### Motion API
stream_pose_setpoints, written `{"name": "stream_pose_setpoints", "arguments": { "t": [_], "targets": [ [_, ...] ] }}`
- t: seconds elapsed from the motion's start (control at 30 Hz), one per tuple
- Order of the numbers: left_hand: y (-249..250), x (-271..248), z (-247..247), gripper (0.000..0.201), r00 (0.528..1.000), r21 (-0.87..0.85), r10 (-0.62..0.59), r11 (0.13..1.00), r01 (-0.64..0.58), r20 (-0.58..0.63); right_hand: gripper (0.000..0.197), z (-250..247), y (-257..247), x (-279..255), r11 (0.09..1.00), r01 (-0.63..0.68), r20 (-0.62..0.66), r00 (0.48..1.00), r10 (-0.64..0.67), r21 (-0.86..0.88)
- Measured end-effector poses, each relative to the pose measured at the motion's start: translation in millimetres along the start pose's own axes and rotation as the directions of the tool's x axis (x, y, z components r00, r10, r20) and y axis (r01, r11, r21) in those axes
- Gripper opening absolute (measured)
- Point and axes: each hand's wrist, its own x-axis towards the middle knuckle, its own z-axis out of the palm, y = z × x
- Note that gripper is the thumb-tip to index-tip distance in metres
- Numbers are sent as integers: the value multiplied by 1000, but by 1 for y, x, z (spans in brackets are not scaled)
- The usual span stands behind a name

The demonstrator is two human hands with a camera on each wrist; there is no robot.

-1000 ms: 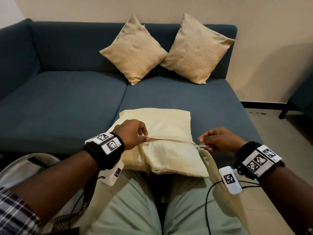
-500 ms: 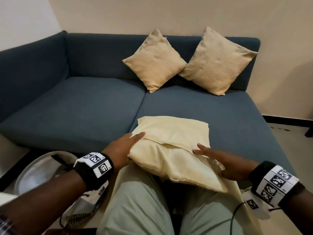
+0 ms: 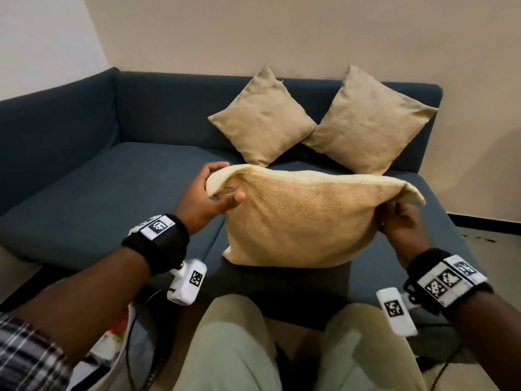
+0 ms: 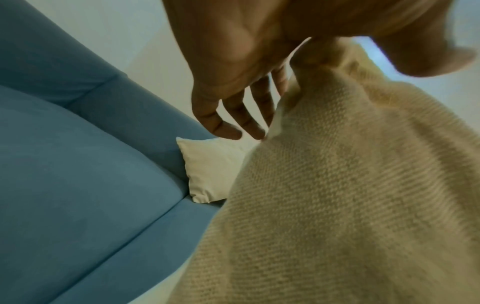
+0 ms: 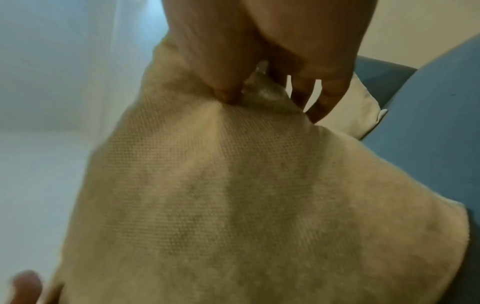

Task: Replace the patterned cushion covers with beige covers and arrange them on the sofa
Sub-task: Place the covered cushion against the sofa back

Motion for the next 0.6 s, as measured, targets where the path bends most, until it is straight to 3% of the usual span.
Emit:
{"name": "stream_pose_setpoints", "arguments": {
  "t": [0.03,0.07,0.13,0.2,0.27,0.33,0.43,0.5,0.6],
  "targets": [
    [-10,6,3,82,1000,11,-6,1000,5,30,47,3,9,12,999,-35,15,999,35,1],
    [-20,17,7,80,997,4,-25,1000,25,68,53,11,16,26,998,-42,24,999,41,45],
    [-33,43,14,73,993,-97,-62,993,72,103,46,20,31,52,991,-45,84,996,35,126],
    [-50,85,18,71,996,-241,-71,967,81,50,43,28,46,84,977,-87,193,980,49,193],
    [-66,125,22,83,975,-370,-223,907,201,-17,56,36,55,106,980,-119,254,964,76,162],
    [-76,153,25,91,923,-419,-383,843,338,-25,69,43,60,122,978,-193,221,960,172,78],
    [-68,172,26,70,860,-433,-509,780,452,-19,83,45,43,138,953,-298,57,954,296,52],
    [-52,185,21,66,809,-443,-585,740,506,-52,76,43,12,153,952,-300,-17,953,302,59],
    [-12,198,8,83,740,-500,-672,640,583,2,51,45,-53,172,945,-319,-35,946,322,80]
  ]
}}
